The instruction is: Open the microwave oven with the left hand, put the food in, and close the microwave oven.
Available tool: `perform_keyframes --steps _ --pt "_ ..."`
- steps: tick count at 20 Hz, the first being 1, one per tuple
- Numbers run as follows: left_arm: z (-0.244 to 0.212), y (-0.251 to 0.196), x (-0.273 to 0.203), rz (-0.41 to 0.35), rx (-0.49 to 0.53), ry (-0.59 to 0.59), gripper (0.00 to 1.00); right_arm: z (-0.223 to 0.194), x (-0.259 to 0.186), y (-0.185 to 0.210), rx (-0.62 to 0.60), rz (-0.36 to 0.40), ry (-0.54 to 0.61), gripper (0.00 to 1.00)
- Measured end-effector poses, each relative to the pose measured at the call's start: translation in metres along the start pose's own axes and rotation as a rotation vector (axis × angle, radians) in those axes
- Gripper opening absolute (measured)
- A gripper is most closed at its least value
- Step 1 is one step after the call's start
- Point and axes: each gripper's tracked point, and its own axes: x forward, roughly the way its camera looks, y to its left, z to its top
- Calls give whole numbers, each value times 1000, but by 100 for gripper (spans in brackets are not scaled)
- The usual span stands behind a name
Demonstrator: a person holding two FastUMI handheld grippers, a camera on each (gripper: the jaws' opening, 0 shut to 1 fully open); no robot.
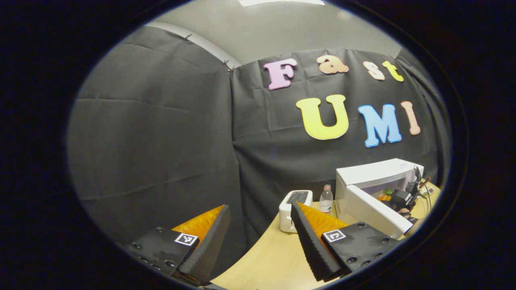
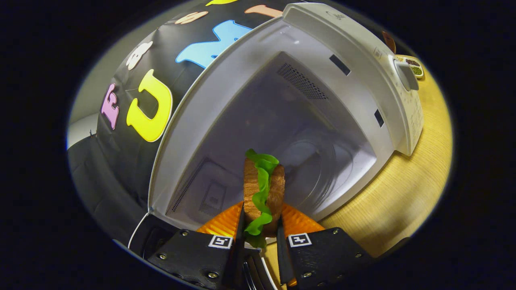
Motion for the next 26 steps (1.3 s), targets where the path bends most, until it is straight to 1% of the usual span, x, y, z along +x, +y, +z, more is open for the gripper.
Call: perform_keyframes --steps 3,4,5,6,7,8,9,10,13,14,17,20,22,23,24,26 --pt "-4 1 2 3 13 11 98 -3 5 -2 0 -2 2 36" --pt "-5 2 1 3 10 14 96 -5 5 -4 -13 -13 1 39" --pt "-6 2 2 5 7 15 95 -3 6 -7 -40 -29 -7 44" --pt "-7 1 3 5 4 15 94 -5 9 -13 -77 -50 -12 44" --pt "-8 0 3 2 2 15 93 -7 8 -19 -114 -61 -6 62" --pt "-9 -3 4 -3 2 16 100 -10 10 -22 -141 -63 10 69" --pt "-9 -5 2 -8 5 15 93 -12 10 -26 -166 -75 17 88" --pt "-8 -6 1 -11 9 11 100 -9 8 -24 -183 -81 19 97" --pt "-8 -12 0 -24 6 5 93 -11 4 -27 -195 -113 62 98" --pt "-8 -14 0 -27 3 5 100 -10 2 -33 -206 -145 71 98" --pt "-11 -21 -1 -39 -10 5 100 3 -8 -56 -290 -261 58 98" --pt "-18 -27 -1 -50 -16 15 100 19 -18 -68 -357 -315 29 98" --pt "-21 -31 -2 -61 -25 16 100 29 -27 -68 -386 -323 9 98" --pt "-24 -35 0 -69 -32 15 100 32 -32 -64 -397 -312 7 98" --pt "-28 -39 1 -78 -40 16 97 35 -39 -60 -415 -301 1 98" --pt "-36 -50 5 -97 -58 19 99 43 -58 -47 -456 -261 -18 98"
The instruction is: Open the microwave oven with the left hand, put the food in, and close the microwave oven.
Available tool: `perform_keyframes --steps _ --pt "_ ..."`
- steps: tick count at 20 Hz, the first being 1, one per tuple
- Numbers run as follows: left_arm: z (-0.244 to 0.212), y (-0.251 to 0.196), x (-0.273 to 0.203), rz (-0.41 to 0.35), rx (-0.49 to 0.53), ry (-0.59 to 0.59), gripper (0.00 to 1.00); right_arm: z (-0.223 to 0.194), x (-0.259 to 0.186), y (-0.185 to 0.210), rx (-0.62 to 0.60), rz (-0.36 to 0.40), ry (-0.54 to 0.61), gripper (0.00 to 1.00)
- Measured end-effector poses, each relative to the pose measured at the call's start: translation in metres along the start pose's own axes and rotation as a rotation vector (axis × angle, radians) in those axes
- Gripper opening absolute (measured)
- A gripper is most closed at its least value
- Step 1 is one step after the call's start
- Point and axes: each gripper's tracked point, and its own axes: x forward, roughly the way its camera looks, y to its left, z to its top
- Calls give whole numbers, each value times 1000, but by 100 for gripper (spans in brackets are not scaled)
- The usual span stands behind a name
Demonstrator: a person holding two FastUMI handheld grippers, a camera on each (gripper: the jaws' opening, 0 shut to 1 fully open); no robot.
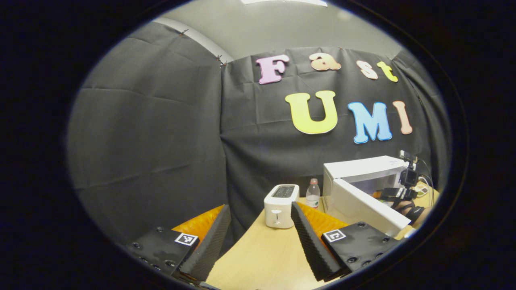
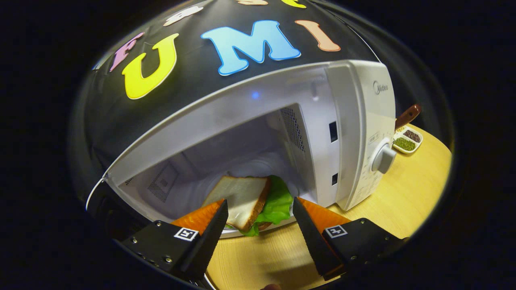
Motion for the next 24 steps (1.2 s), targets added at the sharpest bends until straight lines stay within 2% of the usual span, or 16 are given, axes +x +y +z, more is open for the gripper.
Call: perform_keyframes --steps 4,8,9,10,12,15,17,19,20,21,22,23,24 --pt "-28 -26 6 -48 -15 26 100 28 -54 0 -69 63 -108 98" --pt "-47 -53 2 -96 -22 46 100 57 -113 -16 -158 85 -206 98" --pt "-54 -59 0 -106 -26 57 97 65 -125 -20 -180 92 -228 98" --pt "-60 -65 -2 -111 -26 70 100 70 -137 -26 -202 92 -246 98" --pt "-69 -71 -8 -105 -11 87 97 82 -161 -39 -237 88 -272 98" --pt "-81 -84 -19 -104 24 112 100 98 -198 -62 -263 83 -306 98" --pt "-87 -93 -25 -104 13 131 97 106 -223 -75 -278 88 -323 98" --pt "-96 -101 -31 -96 -5 151 100 112 -246 -87 -292 98 -332 98" --pt "-102 -105 -32 -92 -11 168 100 114 -257 -95 -301 101 -335 93" --pt "-108 -110 -34 -88 -18 182 100 118 -268 -102 -317 98 -342 98" --pt "-111 -116 -36 -87 -25 191 100 120 -276 -112 -335 91 -351 98" --pt "-113 -122 -37 -89 -28 198 100 122 -284 -123 -350 83 -358 93" --pt "-115 -127 -39 -89 -21 203 100 123 -289 -132 -358 76 -361 98"
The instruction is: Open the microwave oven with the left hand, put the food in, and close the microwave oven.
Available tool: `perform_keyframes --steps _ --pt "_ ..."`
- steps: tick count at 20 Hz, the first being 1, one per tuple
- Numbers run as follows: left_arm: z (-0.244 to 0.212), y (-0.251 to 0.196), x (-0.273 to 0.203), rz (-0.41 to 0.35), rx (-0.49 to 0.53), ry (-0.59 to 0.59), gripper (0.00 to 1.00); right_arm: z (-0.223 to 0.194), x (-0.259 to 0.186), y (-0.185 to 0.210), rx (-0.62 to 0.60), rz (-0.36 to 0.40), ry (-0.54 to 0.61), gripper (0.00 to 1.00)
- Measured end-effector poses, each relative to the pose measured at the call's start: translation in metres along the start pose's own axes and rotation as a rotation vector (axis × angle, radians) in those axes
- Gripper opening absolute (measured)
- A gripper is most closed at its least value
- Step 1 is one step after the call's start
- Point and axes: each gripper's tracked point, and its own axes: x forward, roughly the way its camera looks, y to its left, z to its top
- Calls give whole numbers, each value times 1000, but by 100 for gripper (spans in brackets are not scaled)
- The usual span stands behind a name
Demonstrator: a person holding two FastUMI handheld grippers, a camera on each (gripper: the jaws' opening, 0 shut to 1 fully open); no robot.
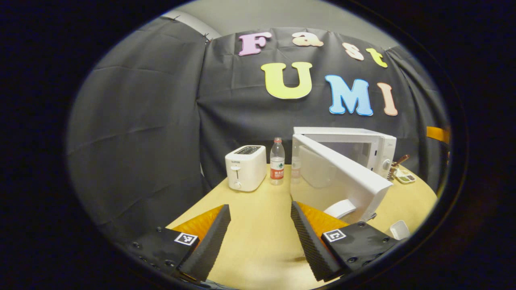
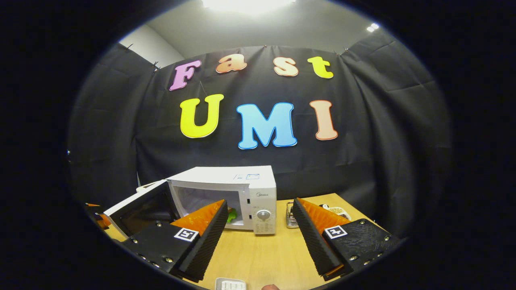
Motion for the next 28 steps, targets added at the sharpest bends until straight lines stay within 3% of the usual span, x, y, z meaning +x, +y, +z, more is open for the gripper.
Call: perform_keyframes --steps 9,12,13,15,16,18,21,22,23,24,25,28 --pt "2 -48 -14 18 21 4 22 -2 -57 -69 35 0 20 98" --pt "6 -74 -17 -20 28 -3 22 6 -70 -82 37 -9 -5 98" --pt "4 -80 -17 -12 37 -7 10 6 -74 -84 42 -9 -2 98" --pt "10 -95 -18 -37 59 -16 3 4 -78 -86 49 -7 4 98" --pt "13 -105 -18 -61 63 -19 7 4 -79 -87 47 -9 4 98" --pt "16 -127 -18 -114 74 -20 3 0 -81 -89 39 -20 12 98" --pt "22 -152 -10 -170 99 -31 7 4 -85 -88 37 -27 17 98" --pt "24 -161 -8 -191 98 -32 3 6 -84 -88 36 -29 14 98" --pt "25 -170 -6 -215 90 -28 7 11 -84 -86 36 -27 12 98" --pt "25 -181 -3 -241 78 -22 3 10 -82 -87 37 -31 11 97" --pt "27 -190 0 -268 67 -18 7 11 -80 -88 39 -36 9 98" --pt "33 -217 13 -333 79 -24 7 12 -73 -85 46 -53 8 98"
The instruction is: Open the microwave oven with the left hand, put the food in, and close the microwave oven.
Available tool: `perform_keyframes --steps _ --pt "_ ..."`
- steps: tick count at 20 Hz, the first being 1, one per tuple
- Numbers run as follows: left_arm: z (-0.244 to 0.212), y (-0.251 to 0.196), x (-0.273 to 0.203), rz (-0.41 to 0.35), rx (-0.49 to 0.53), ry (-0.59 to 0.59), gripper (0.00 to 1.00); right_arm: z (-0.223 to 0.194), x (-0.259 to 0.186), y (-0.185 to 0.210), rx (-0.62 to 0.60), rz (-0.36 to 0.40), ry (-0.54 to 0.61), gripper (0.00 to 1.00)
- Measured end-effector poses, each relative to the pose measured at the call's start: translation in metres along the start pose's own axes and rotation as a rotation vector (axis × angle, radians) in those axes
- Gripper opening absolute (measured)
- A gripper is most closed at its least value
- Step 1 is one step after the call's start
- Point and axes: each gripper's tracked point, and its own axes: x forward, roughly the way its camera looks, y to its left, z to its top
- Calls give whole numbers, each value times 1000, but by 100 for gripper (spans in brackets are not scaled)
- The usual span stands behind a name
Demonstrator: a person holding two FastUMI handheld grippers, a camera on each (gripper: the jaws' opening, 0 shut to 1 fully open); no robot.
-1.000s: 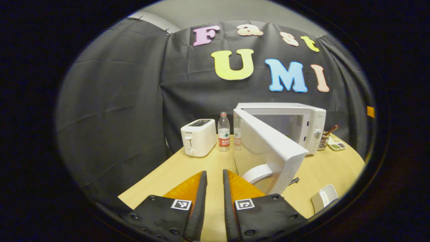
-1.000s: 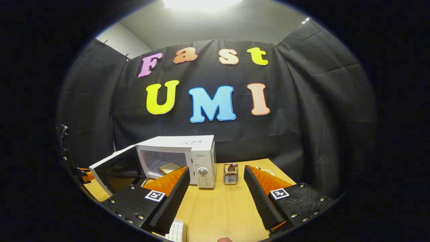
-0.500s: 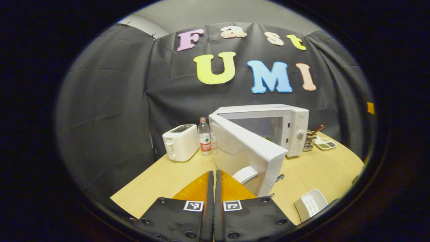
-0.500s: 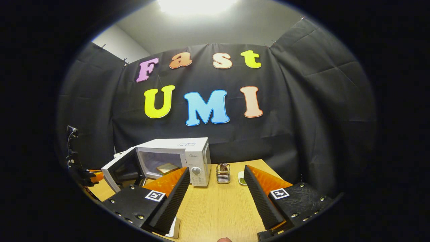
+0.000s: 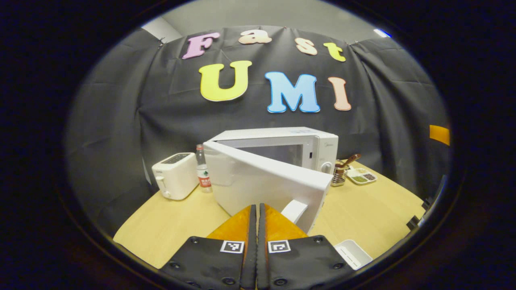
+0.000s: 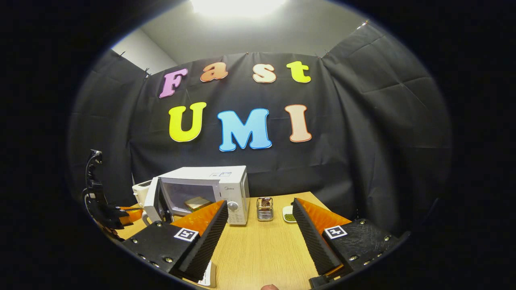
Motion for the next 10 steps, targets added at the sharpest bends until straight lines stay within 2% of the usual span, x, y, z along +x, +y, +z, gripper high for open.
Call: perform_keyframes --steps 1,3,4,5,6,7,10 --pt "3 -6 7 -23 8 -1 3 -1 2 1 -3 -6 4 98" --pt "7 -17 23 -68 16 -1 3 -1 6 2 -11 -20 7 98" --pt "10 -22 31 -88 18 -3 7 -2 8 4 -10 -23 9 98" --pt "13 -26 39 -104 19 -4 3 -2 11 5 -8 -28 13 98" --pt "16 -30 47 -120 18 -7 3 -2 13 8 -10 -34 14 98" --pt "22 -34 55 -136 14 -12 7 -2 15 9 -12 -43 14 98" --pt "30 -40 75 -172 -1 -21 7 -3 21 18 -5 -58 26 98"
